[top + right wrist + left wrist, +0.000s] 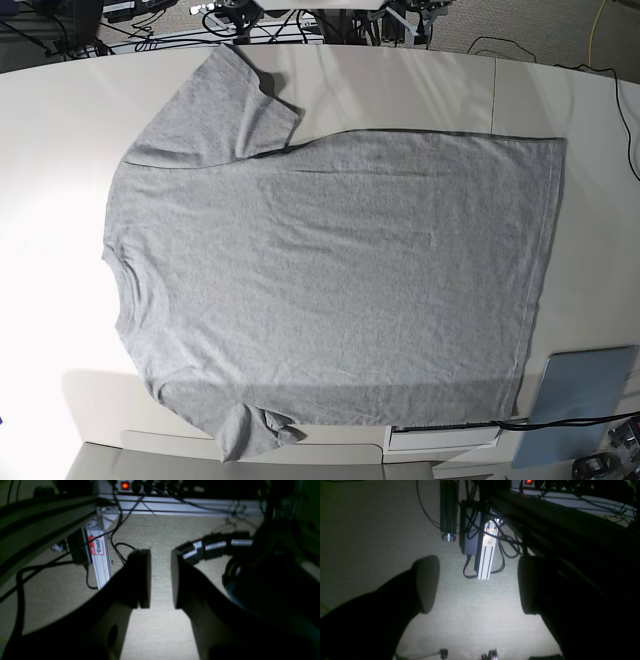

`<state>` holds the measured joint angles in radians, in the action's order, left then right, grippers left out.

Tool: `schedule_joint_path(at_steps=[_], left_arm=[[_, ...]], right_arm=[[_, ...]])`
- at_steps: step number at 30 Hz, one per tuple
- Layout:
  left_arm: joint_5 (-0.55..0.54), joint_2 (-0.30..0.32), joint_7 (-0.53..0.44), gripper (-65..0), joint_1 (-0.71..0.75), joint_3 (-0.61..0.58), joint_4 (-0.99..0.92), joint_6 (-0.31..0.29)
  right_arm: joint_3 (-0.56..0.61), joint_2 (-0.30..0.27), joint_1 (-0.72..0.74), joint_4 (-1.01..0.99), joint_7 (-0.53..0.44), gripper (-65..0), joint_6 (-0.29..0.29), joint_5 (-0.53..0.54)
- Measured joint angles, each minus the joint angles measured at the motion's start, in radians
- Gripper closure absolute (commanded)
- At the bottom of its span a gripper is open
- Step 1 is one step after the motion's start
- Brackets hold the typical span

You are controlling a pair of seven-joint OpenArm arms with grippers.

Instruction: Fold the T-shirt properly

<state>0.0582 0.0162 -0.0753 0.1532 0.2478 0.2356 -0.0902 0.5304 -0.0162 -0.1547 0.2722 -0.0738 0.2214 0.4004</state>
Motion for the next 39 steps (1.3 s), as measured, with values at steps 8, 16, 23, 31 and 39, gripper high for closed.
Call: schedule_joint_path(at_steps=[8,16,23,31,39], left_arm=[[0.002,0.0,0.005,-49.1,0.007,0.0,0.0,0.0],[0.002,0.002,0.052,-49.1,0.007,0.0,0.003,0.0],[0.002,0.003,0.056,-49.1,0.007,0.0,0.003,0.0],[0.002,0.003,0.056,-49.1,0.007,0.0,0.003,0.0],[0.002,0.006,0.056,-49.1,0.007,0.0,0.003,0.0]], right_arm=[[0.0,0.0,-0.003,0.0,-0.006,-14.7,0.041,0.062],[0.0,0.0,-0.02,0.0,-0.005,-14.7,0.041,0.062],[0.0,0.0,-0.023,0.0,-0.005,-14.7,0.041,0.062],[0.0,0.0,-0.023,0.0,-0.005,-14.7,0.041,0.062],[0.0,-0.003,-0.023,0.0,-0.006,-14.7,0.041,0.062]])
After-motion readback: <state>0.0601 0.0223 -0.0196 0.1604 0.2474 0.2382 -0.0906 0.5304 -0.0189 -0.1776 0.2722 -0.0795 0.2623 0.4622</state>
